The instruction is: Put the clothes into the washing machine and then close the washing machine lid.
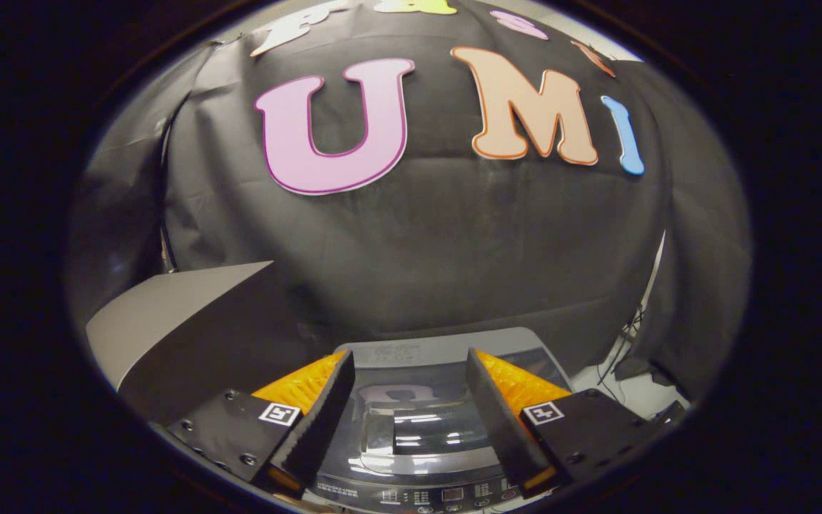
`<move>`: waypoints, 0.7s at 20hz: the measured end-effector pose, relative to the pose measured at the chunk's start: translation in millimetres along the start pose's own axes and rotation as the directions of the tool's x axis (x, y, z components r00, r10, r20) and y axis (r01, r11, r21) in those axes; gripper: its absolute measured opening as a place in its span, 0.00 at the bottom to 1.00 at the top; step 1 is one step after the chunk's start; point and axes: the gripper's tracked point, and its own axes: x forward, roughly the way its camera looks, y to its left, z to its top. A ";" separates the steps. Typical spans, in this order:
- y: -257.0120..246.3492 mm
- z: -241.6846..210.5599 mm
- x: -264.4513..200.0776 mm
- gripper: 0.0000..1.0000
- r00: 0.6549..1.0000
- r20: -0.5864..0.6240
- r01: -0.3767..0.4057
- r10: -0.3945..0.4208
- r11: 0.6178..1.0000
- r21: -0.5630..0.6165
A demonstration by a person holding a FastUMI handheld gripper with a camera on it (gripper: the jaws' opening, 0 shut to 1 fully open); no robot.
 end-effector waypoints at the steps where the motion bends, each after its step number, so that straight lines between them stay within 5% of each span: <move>1: -3.5 4.3 -5.9 0.98 1.000 0.028 -0.004 0.004 1.000 -0.003; 9: -29.8 29.1 -61.5 0.97 0.970 0.239 -0.007 0.030 0.995 -0.098; 14: -47.8 -0.3 -88.4 0.97 0.959 0.278 -0.018 0.055 0.991 -0.134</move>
